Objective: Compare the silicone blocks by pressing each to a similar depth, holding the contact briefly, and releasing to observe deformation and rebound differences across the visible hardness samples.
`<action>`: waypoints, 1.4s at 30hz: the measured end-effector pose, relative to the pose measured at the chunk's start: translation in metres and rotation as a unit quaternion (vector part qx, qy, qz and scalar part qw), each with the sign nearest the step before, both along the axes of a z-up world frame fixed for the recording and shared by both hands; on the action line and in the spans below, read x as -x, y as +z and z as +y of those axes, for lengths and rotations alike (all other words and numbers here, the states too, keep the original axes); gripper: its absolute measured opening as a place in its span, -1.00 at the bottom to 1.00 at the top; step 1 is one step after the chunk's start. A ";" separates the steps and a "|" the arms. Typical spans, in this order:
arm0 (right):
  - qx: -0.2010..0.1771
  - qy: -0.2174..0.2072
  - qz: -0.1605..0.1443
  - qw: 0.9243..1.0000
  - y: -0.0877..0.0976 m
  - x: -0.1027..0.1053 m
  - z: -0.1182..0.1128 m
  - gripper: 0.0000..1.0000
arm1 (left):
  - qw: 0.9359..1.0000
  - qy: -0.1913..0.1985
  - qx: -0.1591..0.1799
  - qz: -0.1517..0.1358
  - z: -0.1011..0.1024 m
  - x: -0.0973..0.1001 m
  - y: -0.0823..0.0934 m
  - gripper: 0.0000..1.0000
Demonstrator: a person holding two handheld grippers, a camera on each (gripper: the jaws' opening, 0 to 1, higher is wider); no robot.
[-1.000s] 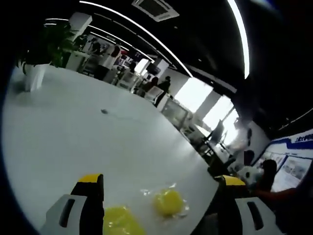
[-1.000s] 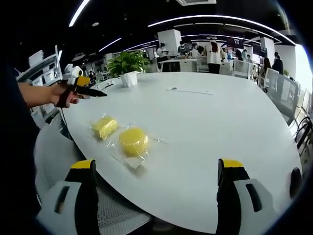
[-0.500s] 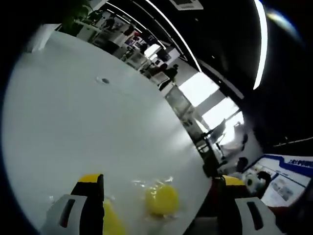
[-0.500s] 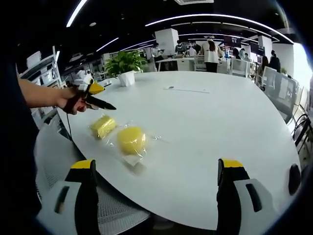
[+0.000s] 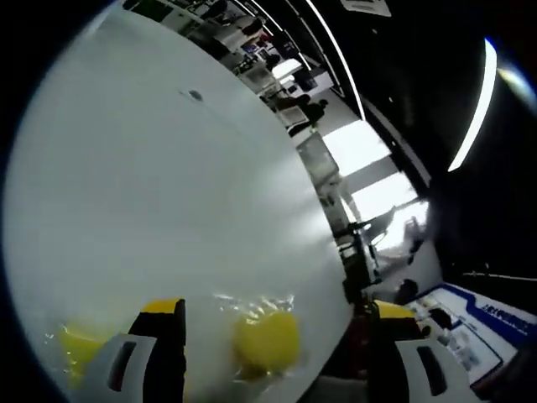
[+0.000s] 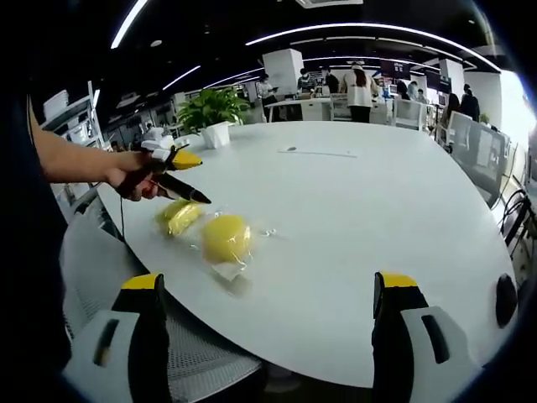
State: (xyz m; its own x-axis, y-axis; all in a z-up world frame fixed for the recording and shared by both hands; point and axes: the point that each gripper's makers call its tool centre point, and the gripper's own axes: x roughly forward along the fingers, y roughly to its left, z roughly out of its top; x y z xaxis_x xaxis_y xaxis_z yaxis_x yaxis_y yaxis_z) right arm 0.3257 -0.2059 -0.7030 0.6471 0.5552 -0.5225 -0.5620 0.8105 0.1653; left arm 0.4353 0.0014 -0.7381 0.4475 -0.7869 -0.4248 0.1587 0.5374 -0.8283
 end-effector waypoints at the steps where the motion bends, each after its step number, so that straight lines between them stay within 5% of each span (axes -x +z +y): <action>1: 0.001 0.000 0.000 1.000 0.000 0.000 0.000 0.93 | 1.000 -0.001 -0.004 0.004 -0.001 -0.001 -0.004 0.76; 10: 0.002 -0.006 0.001 1.000 -0.001 -0.001 -0.004 0.93 | 0.998 0.006 -0.027 0.056 -0.006 0.001 -0.028 0.37; 18: 0.003 -0.007 0.000 1.000 0.002 -0.004 -0.007 0.93 | 0.996 0.029 -0.015 0.085 -0.010 -0.006 -0.032 0.13; 23: 0.001 -0.011 0.001 1.000 0.001 -0.004 -0.008 0.93 | 0.994 0.022 -0.043 0.095 -0.013 0.002 -0.041 -0.01; 42: 0.001 -0.023 0.005 1.000 -0.001 0.002 -0.017 0.93 | 0.989 0.043 -0.054 0.133 -0.018 0.002 -0.059 -0.51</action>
